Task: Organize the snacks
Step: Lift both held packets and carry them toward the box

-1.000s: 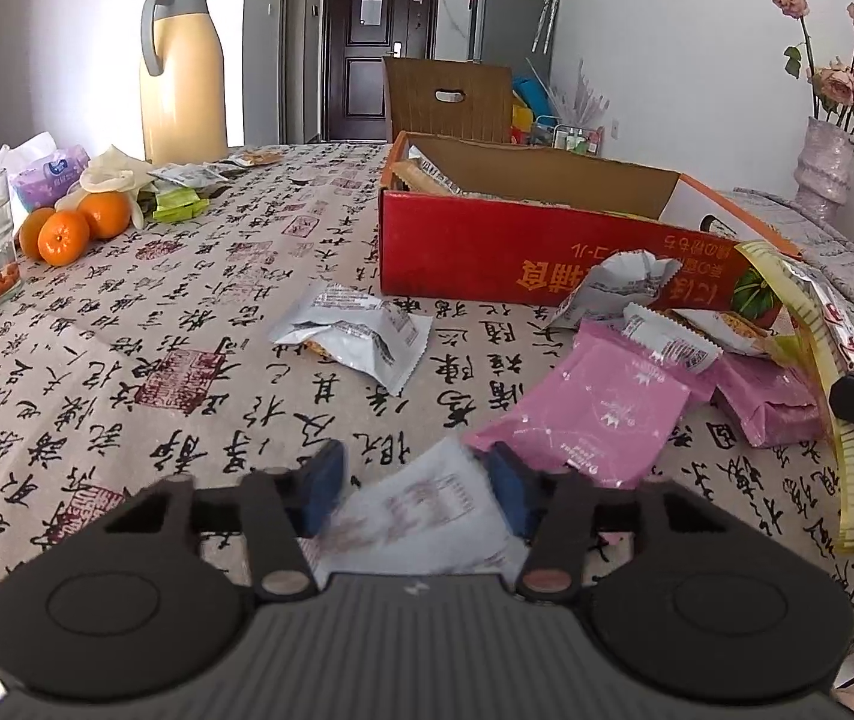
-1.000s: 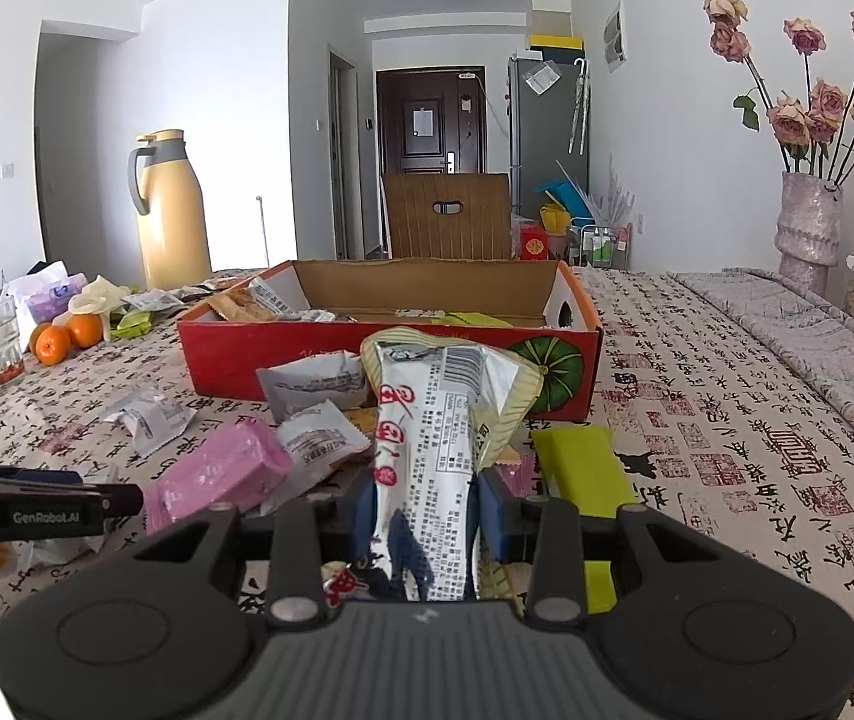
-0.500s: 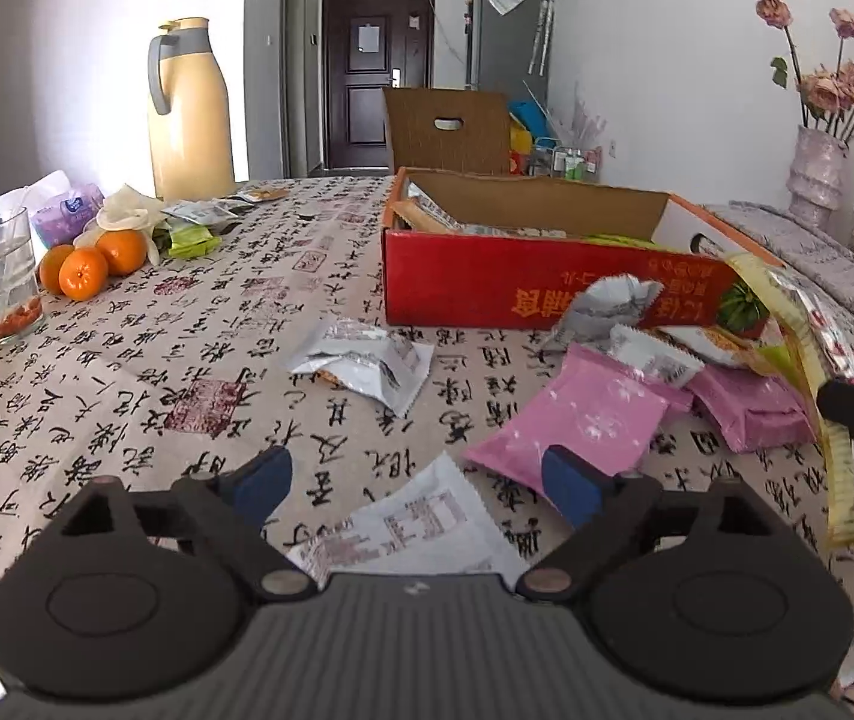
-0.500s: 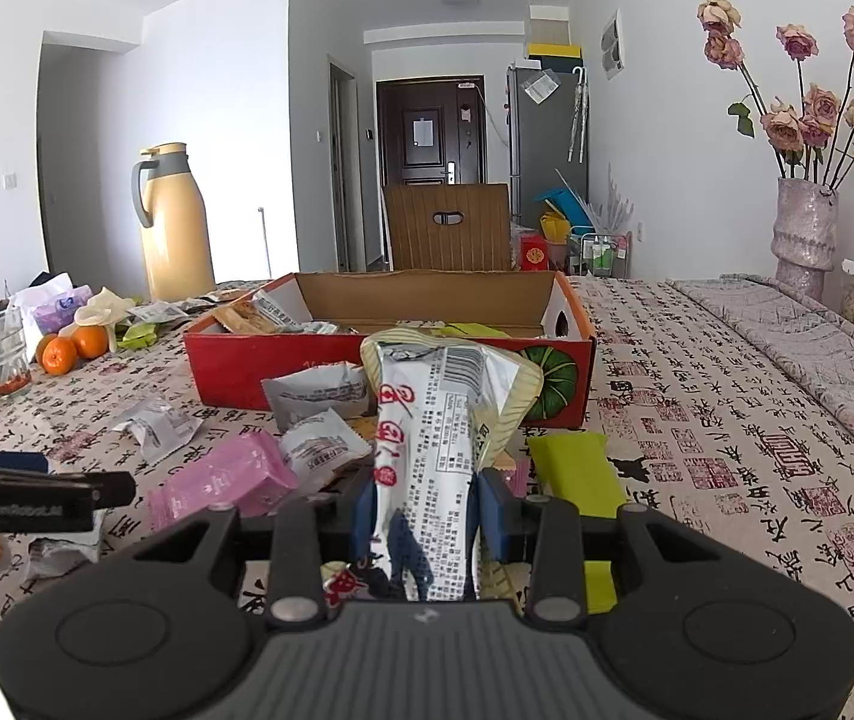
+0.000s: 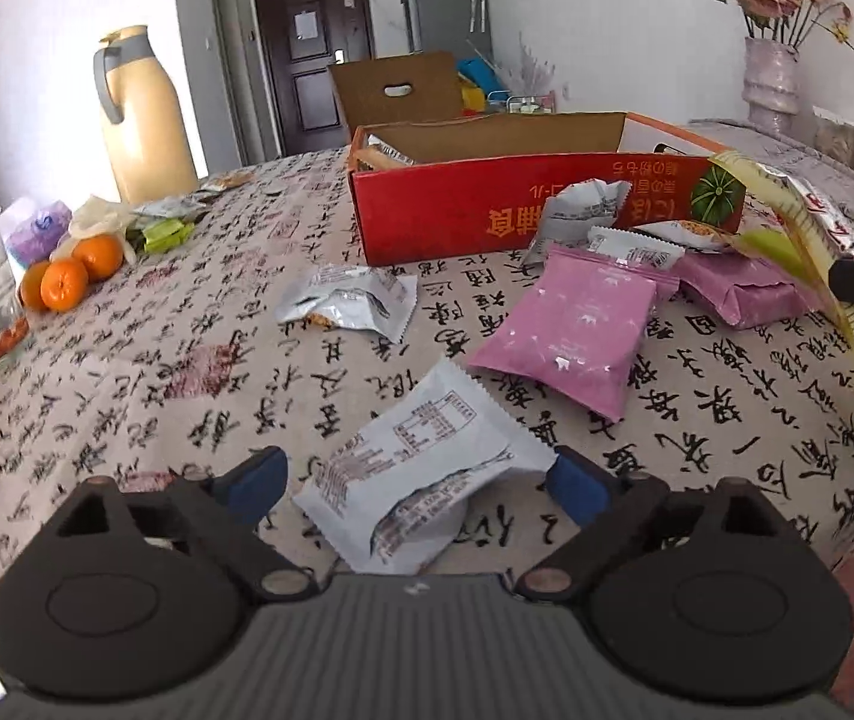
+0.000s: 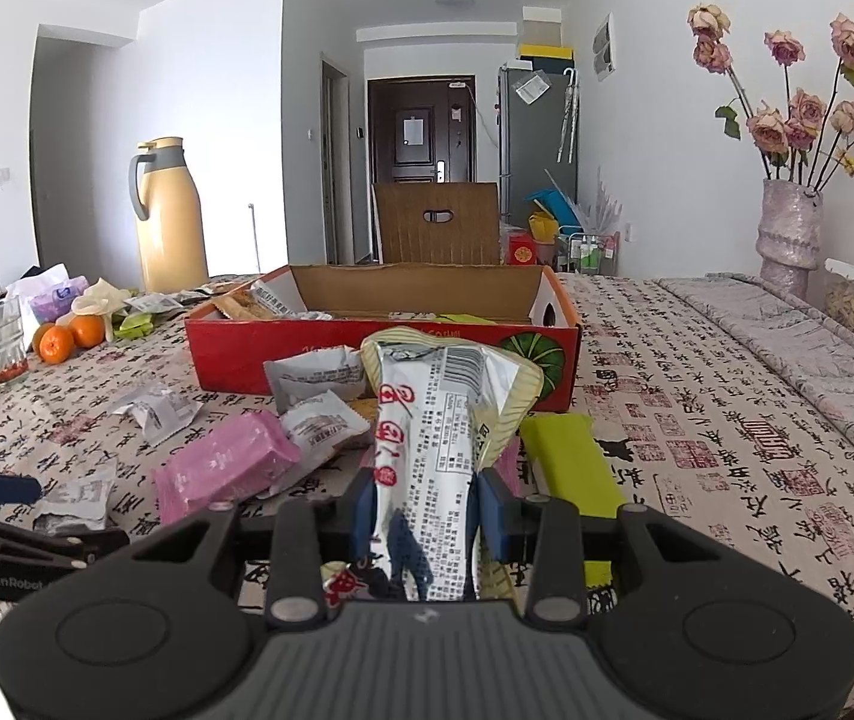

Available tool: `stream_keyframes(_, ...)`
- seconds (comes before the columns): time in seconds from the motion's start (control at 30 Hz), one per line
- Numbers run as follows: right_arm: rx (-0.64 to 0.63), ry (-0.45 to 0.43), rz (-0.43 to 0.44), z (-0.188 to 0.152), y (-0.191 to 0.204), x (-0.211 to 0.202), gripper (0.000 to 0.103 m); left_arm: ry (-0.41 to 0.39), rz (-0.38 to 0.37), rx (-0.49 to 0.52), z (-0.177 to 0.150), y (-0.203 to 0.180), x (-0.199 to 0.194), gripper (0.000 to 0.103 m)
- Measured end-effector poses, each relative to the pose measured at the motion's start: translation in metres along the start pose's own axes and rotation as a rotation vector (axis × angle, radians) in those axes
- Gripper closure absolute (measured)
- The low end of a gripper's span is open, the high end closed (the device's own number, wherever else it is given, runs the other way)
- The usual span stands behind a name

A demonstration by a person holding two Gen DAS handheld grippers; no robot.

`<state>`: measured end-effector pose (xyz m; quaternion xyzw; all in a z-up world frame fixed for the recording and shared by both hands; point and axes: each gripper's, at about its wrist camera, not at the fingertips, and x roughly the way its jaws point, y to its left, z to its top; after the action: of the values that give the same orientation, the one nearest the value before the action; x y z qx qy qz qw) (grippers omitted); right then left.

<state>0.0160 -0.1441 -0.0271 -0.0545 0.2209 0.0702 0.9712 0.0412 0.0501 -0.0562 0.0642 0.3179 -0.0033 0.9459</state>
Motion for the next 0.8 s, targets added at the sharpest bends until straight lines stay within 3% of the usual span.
stream_keyframes(0.23, 0.000, 0.011, -0.018, 0.003, 0.003, 0.000, 0.068, -0.002, -0.075, -0.008, 0.009, 0.008, 0.009, 0.036)
stream_keyframes(0.5, -0.003, 0.019, -0.035, 0.008, 0.005, 0.010, 0.068, -0.019, -0.110, -0.032, 0.017, 0.011, 0.015, 0.043)
stream_keyframes(0.57, -0.005, 0.028, -0.035, 0.009, 0.004, 0.013, 0.068, -0.019, -0.117, -0.045, 0.019, 0.013, 0.016, 0.055)
stream_keyframes(0.6, -0.008, 0.027, -0.035, 0.010, 0.005, 0.013, 0.068, -0.018, -0.124, -0.049, 0.021, 0.014, 0.017, 0.057)
stream_keyframes(0.8, -0.006, 0.022, -0.032, 0.012, 0.006, 0.019, 0.068, -0.020, -0.117, -0.058, 0.024, 0.013, 0.018, 0.059)
